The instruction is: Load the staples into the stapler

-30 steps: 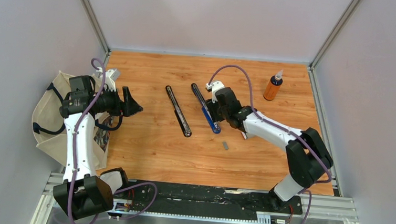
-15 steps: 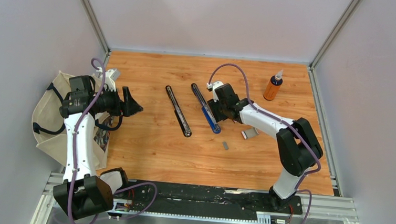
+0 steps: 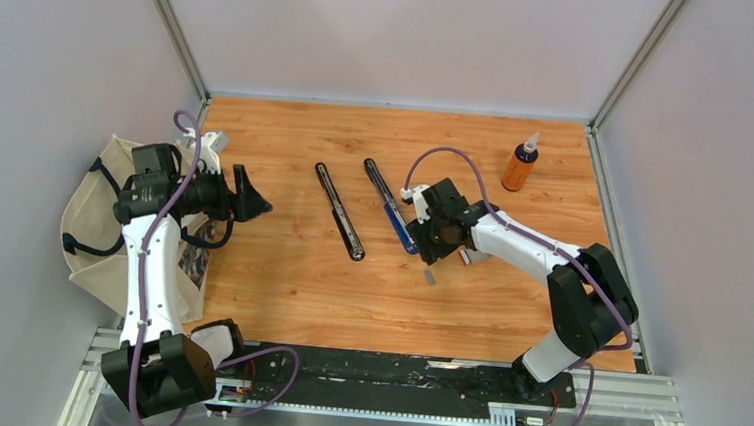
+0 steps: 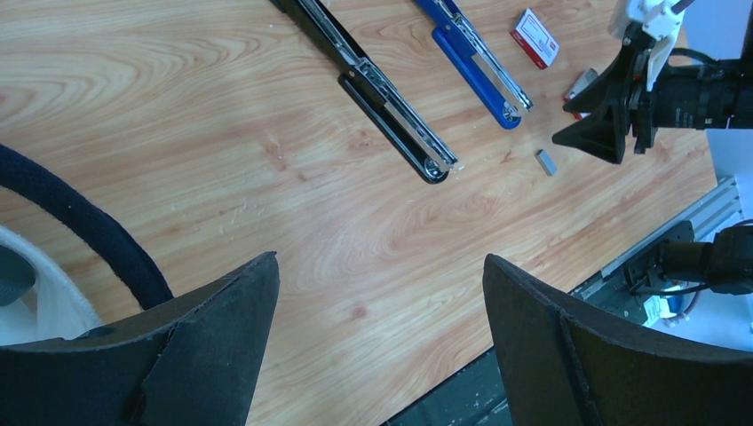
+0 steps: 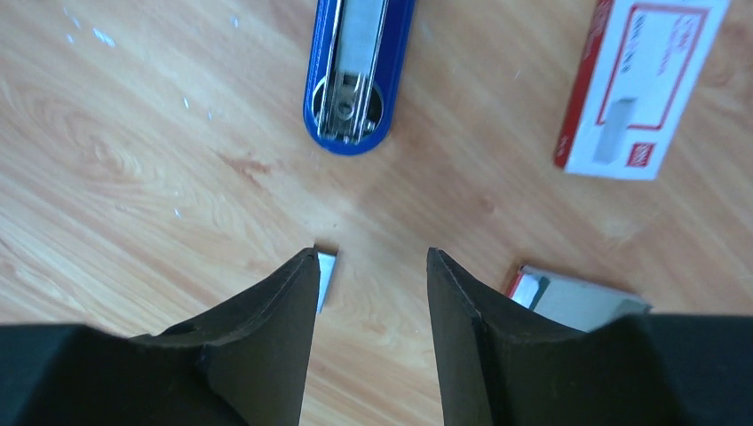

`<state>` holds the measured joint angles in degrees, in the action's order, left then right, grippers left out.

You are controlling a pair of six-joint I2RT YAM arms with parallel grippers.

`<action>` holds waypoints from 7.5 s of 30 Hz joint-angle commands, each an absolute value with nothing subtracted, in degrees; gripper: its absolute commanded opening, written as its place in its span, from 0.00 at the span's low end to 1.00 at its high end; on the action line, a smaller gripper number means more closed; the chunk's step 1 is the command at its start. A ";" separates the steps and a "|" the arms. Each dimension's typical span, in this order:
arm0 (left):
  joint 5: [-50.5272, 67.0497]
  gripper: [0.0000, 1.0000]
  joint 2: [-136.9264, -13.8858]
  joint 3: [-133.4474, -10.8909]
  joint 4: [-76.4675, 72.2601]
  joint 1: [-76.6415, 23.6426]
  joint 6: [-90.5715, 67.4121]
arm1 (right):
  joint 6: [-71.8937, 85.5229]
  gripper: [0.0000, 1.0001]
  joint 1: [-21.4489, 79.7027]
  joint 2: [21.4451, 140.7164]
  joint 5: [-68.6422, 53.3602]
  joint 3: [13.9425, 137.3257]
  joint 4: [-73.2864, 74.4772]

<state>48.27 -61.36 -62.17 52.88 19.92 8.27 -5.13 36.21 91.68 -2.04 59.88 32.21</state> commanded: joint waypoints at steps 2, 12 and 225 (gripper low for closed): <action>47.55 0.93 -61.08 -62.23 52.03 20.65 9.84 | -5.36 0.50 36.39 92.46 -5.62 58.45 33.84; 47.02 0.93 -60.91 -62.05 51.77 20.65 10.02 | -4.83 0.49 37.00 96.33 -6.50 58.97 33.66; 46.76 0.93 -60.47 -62.14 51.77 21.88 10.37 | 12.13 0.17 54.32 121.29 15.21 100.37 33.84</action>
<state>45.65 -61.36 -62.17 52.88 21.15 9.34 13.26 53.58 120.77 12.75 97.69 36.14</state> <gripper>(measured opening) 0.928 0.167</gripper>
